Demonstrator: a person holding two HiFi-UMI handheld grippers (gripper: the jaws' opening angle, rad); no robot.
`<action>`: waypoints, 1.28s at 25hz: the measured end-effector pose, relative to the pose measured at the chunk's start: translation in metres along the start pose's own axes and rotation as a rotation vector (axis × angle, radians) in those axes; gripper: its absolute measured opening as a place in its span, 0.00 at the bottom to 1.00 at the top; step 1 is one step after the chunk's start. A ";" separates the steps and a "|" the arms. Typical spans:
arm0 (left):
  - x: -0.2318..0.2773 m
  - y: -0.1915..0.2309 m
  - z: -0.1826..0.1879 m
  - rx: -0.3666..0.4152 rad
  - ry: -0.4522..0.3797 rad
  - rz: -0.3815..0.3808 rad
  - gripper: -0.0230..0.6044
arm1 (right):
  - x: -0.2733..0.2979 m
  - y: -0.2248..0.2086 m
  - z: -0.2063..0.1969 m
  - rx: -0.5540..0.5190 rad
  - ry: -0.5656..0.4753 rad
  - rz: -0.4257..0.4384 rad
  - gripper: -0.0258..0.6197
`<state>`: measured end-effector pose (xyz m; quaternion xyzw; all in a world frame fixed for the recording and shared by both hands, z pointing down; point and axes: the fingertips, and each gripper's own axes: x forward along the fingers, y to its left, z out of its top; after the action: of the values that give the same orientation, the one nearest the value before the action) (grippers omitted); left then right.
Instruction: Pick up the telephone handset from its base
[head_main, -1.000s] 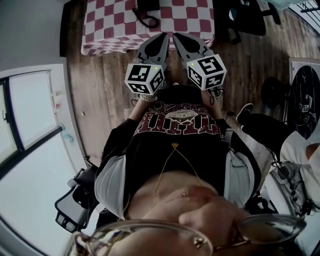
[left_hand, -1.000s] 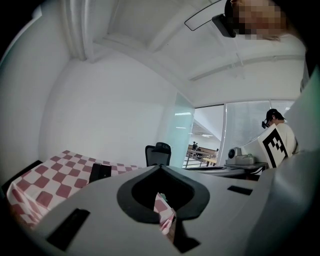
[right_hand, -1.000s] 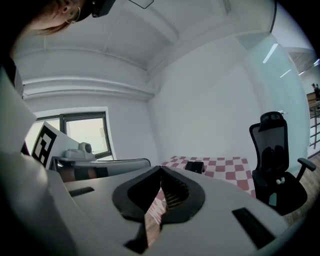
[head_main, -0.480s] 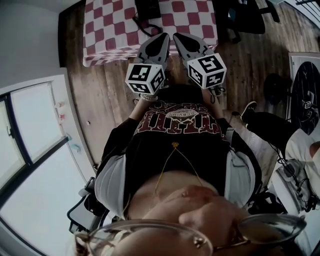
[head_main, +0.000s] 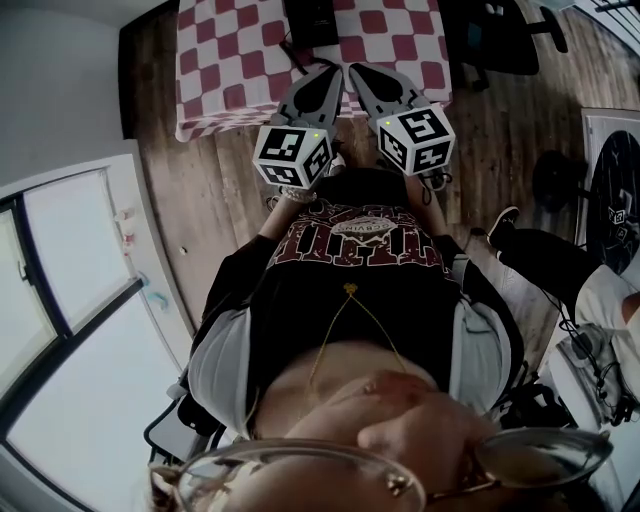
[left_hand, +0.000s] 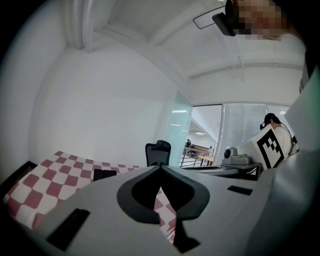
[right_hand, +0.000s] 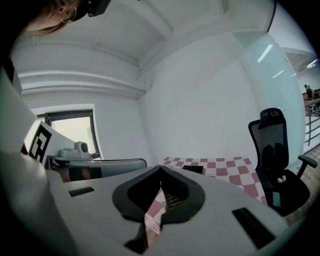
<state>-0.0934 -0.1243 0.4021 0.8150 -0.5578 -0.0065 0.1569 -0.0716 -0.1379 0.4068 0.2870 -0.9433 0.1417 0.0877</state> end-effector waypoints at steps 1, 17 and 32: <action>0.000 0.004 -0.001 -0.001 0.003 0.000 0.05 | 0.003 0.000 0.000 0.002 0.000 -0.003 0.07; 0.033 0.033 -0.002 -0.031 0.035 0.030 0.05 | 0.033 -0.031 -0.003 0.037 0.036 0.004 0.07; 0.092 0.062 0.026 -0.045 0.015 0.121 0.05 | 0.073 -0.084 0.029 -0.004 0.065 0.082 0.07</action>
<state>-0.1196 -0.2351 0.4088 0.7760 -0.6046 -0.0034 0.1796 -0.0860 -0.2520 0.4157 0.2434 -0.9512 0.1523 0.1129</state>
